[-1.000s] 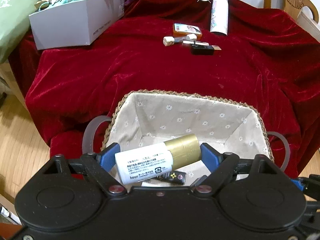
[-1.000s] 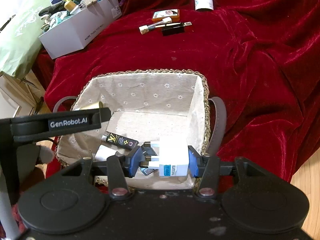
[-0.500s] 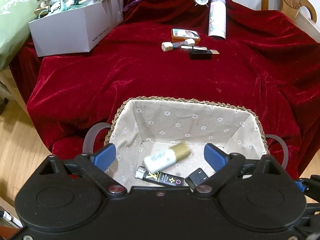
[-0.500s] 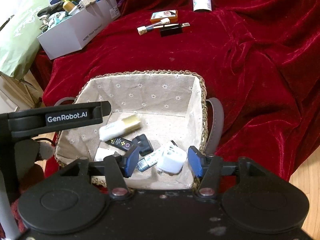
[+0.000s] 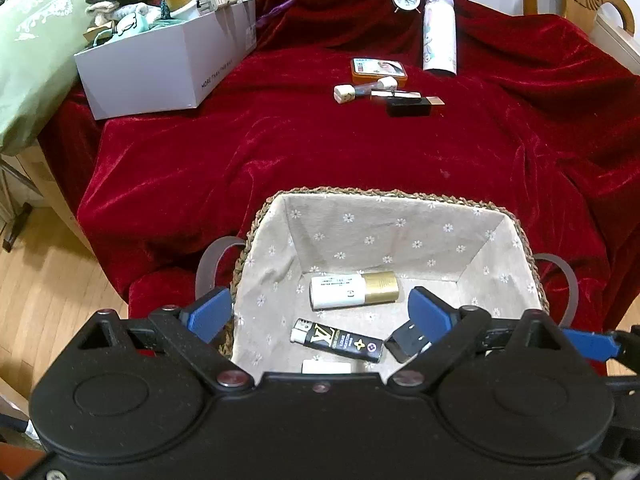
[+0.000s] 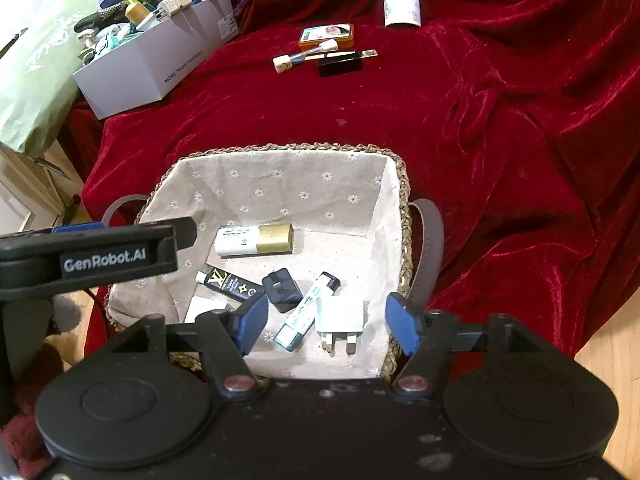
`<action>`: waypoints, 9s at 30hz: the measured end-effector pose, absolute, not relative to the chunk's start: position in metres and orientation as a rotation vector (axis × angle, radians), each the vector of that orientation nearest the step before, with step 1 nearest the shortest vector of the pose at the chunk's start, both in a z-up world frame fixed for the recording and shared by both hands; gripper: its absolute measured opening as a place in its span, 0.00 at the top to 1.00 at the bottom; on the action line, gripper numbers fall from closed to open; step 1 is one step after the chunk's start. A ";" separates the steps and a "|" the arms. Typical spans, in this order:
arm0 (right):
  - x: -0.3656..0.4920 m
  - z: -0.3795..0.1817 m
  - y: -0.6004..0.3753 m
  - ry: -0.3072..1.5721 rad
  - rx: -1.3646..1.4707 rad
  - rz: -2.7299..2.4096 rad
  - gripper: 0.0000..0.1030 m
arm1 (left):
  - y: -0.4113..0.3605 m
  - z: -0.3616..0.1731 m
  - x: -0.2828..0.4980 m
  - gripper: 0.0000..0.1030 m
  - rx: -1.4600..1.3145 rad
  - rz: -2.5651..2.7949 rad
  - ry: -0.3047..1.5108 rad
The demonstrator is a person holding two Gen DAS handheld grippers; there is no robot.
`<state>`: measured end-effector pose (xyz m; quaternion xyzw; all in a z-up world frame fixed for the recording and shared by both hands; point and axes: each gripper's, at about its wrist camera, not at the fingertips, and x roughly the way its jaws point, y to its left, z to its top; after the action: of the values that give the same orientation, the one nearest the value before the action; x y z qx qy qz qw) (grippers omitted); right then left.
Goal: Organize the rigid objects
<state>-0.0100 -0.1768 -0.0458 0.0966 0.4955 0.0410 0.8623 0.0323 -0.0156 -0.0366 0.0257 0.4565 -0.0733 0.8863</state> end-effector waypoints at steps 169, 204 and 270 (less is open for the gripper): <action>0.205 -0.051 -0.188 1.040 0.043 -0.015 0.00 | -0.014 -0.033 0.208 0.05 0.112 -0.088 1.143; 0.240 -0.056 -0.221 1.034 0.287 -0.032 0.01 | -0.012 -0.028 0.199 0.05 0.037 -0.137 1.124; 0.231 -0.109 -0.216 0.936 0.049 -0.124 0.21 | -0.138 -0.073 0.316 0.05 0.100 -0.327 1.049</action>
<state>0.2308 -0.2155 -0.1094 0.0238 0.4508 -0.0598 0.8903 0.3165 -0.1381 -0.0730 0.0474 0.4983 -0.1554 0.8517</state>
